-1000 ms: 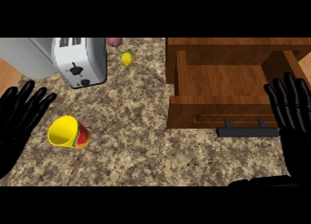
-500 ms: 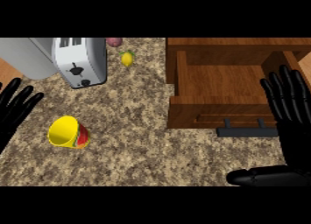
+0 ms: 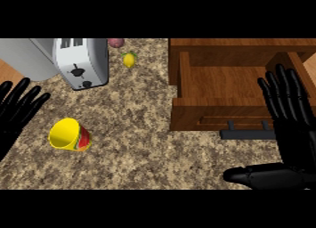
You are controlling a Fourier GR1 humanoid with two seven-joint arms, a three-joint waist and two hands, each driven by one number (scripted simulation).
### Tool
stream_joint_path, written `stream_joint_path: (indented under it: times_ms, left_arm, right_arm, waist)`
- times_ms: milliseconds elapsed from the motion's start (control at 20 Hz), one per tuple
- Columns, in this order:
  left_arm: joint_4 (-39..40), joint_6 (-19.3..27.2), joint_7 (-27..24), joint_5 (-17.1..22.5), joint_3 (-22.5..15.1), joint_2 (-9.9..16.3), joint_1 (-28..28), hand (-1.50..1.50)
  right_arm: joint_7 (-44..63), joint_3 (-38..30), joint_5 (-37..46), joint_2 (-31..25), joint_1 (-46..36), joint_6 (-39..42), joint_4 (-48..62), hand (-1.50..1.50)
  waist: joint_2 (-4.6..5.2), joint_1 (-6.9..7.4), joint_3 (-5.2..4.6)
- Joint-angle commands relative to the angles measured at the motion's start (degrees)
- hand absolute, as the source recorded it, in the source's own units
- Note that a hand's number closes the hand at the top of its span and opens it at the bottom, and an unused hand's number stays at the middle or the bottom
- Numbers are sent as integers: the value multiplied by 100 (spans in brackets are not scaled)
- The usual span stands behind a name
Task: Pick up the cup, place it into the drawer and close the drawer
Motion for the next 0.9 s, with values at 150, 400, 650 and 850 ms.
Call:
stream_joint_path:
  times_ms: [150, 400, 650, 850]
  left_arm:
    - [582, -294, -105, -328, 140, -93, -111, -150]
    - [826, -642, -612, -1033, 171, -354, 395, -150]
    - [1592, -569, -624, -1257, 354, -187, -272, -150]
    - [2320, -715, -1470, -2216, 456, -334, -375, -150]
  right_arm:
    - [246, -101, 87, -30, -424, -123, 194, -150]
    - [-129, -216, -169, -84, -31, 151, 41, -150]
    - [272, -4, -50, 3, 149, 6, -515, -150]
    - [366, -8, -22, -14, 88, -9, -488, -150]
  waist:
    - [4, 6, -1]
    - [1, 7, 0]
    - [0, -26, -1]
    - [6, -33, -3]
